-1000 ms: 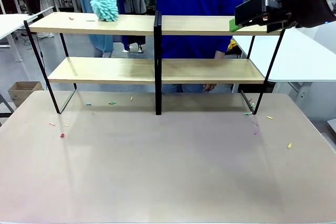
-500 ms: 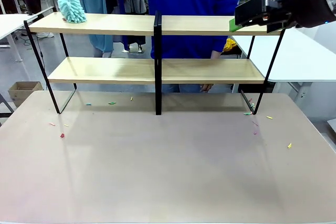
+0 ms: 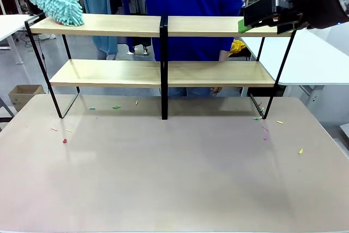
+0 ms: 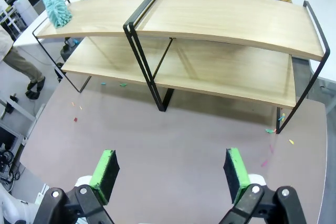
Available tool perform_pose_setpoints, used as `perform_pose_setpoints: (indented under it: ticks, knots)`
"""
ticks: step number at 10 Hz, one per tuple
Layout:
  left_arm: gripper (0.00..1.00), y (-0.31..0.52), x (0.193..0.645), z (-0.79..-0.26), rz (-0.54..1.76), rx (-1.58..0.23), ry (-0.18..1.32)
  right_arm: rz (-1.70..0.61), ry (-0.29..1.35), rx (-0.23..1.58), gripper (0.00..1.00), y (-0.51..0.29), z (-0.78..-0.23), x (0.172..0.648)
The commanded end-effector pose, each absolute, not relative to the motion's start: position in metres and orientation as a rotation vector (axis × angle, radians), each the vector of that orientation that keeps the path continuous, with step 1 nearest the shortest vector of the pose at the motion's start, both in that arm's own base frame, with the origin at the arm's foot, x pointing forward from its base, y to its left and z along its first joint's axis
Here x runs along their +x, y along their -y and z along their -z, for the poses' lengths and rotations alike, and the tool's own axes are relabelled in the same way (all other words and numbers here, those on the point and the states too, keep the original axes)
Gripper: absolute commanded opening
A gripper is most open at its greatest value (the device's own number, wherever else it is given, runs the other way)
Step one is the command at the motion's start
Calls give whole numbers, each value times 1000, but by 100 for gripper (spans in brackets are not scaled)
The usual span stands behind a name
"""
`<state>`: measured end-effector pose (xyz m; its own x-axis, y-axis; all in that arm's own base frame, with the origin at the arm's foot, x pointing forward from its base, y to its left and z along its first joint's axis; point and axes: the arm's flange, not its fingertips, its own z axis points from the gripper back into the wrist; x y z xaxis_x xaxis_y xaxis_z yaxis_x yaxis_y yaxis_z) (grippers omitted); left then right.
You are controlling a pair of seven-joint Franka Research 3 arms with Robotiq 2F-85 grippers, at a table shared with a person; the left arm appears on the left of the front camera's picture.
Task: Clean the shelves.
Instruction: Clean another randomly selected level of the Shelf with the Duster.
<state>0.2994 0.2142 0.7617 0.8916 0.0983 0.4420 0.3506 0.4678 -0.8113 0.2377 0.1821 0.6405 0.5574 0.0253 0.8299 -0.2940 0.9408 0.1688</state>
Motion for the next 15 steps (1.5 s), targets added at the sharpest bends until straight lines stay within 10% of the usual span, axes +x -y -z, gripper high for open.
perform_pose_setpoints:
  ticks: [1, 10, 15]
  knots:
    - [12, -213, 297, -764, 163, -1094, 479, -190, 967, 305, 100, -182, -641, 238]
    - [12, -191, 281, -743, 487, -1053, 276, -190, 967, 305, 100, -182, -641, 238]
    - [12, -373, 207, -708, -99, -1241, 770, -190, 967, 305, 100, -182, -641, 238]
